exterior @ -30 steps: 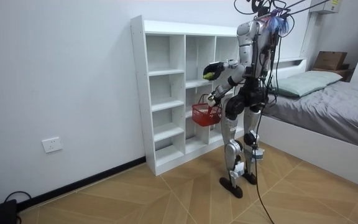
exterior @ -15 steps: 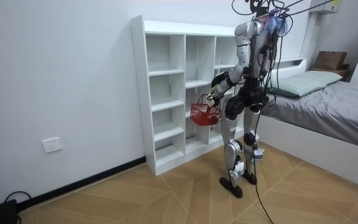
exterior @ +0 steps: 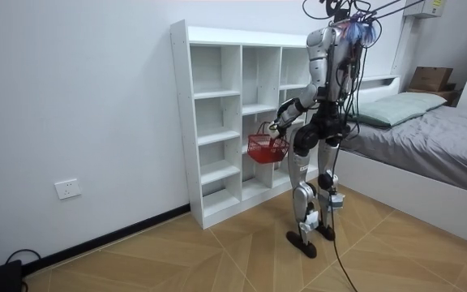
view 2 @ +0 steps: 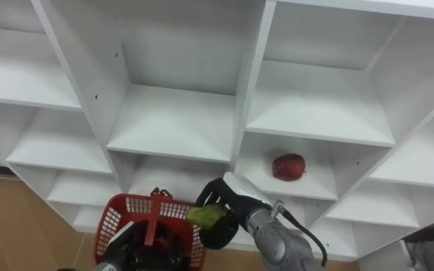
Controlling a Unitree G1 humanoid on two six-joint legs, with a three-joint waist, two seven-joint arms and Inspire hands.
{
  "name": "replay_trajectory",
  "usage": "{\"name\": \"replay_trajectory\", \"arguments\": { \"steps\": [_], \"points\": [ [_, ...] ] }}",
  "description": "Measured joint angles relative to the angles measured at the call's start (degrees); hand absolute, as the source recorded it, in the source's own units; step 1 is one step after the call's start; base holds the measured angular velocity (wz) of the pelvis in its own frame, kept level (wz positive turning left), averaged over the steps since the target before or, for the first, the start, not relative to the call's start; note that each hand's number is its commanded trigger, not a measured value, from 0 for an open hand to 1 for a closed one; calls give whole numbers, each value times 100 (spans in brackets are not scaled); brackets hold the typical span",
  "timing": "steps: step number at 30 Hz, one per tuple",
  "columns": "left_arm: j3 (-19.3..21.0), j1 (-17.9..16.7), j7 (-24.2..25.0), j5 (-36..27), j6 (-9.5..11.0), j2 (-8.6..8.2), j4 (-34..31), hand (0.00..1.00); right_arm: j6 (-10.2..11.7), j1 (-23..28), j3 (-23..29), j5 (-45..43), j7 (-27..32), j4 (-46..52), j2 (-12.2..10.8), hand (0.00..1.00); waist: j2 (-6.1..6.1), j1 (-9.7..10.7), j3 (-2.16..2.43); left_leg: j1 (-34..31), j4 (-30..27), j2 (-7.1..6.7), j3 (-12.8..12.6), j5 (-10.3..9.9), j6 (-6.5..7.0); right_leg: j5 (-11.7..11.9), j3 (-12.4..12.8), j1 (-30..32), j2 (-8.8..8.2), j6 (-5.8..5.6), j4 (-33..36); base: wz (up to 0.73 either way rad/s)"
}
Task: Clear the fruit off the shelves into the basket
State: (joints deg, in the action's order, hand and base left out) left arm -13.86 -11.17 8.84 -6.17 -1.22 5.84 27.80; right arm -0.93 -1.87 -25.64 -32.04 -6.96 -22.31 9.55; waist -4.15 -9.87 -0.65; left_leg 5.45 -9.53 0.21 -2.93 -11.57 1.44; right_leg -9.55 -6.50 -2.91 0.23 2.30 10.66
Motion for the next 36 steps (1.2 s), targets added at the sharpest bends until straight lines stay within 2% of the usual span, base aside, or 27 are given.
{"name": "replay_trajectory", "arguments": {
  "steps": [6, 12, 18, 26, 36],
  "points": [
    [-1, -1, 6, 6, 40, -1, 1, 100, 19, -11, -6, -24, 0, -247, -26, 100, 35, -14, 15, 3, -2, -1, 34, 0, 0, 0, -18, -12, -3, 0, 5, 1],
    [-4, -2, 41, 12, 40, 3, 48, 100, 11, -11, -9, -173, -10, -801, -71, 100, 39, -56, 10, -21, -9, -4, 43, 0, 0, -3, -28, 3, -9, -3, 0, 0],
    [-62, -5, 128, 35, 40, -4, 144, 100, 11, -11, -10, -227, -4, -896, -131, 100, -37, -143, -37, -48, -9, -4, 67, 1, -1, -4, -54, -5, -1, -3, -29, 1],
    [-62, -39, 334, 85, 40, -5, 143, 100, 11, -42, -10, -426, 98, -914, -235, 100, -78, -150, -48, -72, -8, -13, 185, 1, -1, -2, -154, -61, -12, -4, -105, 7],
    [-151, -42, 339, 86, 39, 2, 148, 100, -3, -167, -31, -441, 227, -1123, -269, 100, -151, -180, -89, -69, -9, -22, 210, 1, -1, -12, -157, -104, -17, -13, -104, 0]
  ]
}}
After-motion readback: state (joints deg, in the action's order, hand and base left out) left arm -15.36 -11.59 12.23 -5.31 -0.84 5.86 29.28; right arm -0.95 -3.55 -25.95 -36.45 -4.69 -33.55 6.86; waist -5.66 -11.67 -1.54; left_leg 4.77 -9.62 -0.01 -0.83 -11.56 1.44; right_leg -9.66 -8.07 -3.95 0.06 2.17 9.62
